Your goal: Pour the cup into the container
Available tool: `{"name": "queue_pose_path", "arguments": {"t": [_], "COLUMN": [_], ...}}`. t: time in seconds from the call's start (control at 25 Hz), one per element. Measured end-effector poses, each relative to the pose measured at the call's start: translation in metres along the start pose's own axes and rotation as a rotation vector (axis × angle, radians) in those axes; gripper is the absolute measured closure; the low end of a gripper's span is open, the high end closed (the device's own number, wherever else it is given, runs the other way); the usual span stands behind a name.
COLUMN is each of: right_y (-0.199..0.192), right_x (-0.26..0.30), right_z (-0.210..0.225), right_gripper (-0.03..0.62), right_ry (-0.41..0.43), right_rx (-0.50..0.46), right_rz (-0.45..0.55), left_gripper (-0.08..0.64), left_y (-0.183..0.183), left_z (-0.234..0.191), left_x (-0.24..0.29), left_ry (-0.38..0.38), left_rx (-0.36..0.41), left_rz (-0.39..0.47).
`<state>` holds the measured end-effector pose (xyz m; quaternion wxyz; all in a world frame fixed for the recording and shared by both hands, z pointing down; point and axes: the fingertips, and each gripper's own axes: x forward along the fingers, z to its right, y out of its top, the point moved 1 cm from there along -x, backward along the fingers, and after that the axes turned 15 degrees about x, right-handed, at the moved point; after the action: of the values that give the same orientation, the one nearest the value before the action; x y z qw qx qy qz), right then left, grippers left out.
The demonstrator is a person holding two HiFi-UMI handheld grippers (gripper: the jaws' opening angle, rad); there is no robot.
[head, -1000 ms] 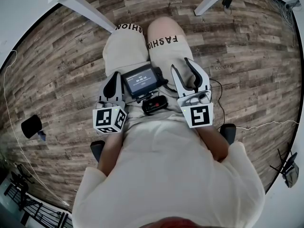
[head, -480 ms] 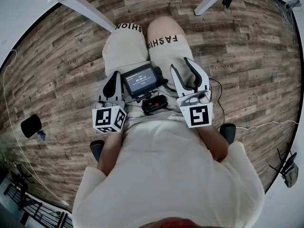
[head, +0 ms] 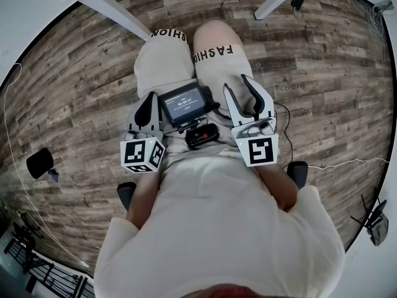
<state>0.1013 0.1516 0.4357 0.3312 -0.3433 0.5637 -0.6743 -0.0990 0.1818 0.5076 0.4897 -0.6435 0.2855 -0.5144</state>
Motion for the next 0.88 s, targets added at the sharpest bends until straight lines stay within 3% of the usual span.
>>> {"name": "queue_pose_path", "arguments": {"t": [0.88], "right_y": [-0.0003], "right_x": [-0.0003], "right_z": [0.0007], "right_gripper": [0.426], "right_ry": [-0.001], "right_rx": [0.002], "right_rz": [0.002], "left_gripper": [0.549], "left_y": [-0.0008], "left_z": [0.0008], "left_x": [0.0003], "left_ry": [0.001], "left_rx": [0.0], "left_rz": [0.0]}}
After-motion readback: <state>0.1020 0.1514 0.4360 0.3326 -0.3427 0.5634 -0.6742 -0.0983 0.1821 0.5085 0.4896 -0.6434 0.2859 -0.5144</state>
